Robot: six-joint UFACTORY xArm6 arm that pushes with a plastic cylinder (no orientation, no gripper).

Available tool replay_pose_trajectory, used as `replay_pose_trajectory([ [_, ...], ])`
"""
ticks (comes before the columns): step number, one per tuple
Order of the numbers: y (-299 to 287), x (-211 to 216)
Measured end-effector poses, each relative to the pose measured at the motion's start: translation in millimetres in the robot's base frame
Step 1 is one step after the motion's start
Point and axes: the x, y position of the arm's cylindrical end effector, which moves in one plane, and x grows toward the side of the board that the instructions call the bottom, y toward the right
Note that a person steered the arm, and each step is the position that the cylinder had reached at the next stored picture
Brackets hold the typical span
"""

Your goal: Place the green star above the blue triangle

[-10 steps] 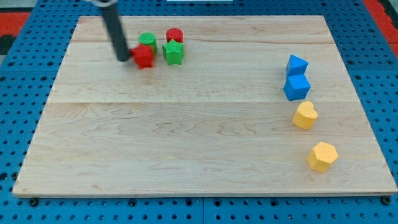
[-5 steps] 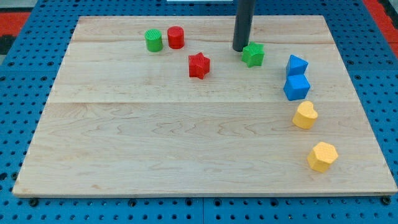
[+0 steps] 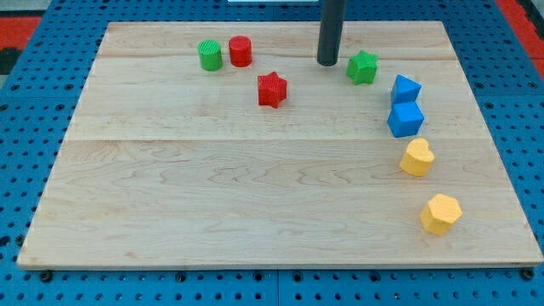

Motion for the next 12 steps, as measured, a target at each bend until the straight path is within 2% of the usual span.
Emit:
replay_pose_trajectory([
  [1, 48.0, 7.0],
  [2, 54.4, 0.3],
  [3, 3.0, 10.2],
  [4, 4.0, 50.8],
  [5, 34.2, 43.4],
  [8, 49.0, 1.1],
  [9, 15.8, 15.9],
  [10, 17.6, 33.2],
  [11, 63.6, 35.6],
  [12, 85.9, 31.1],
])
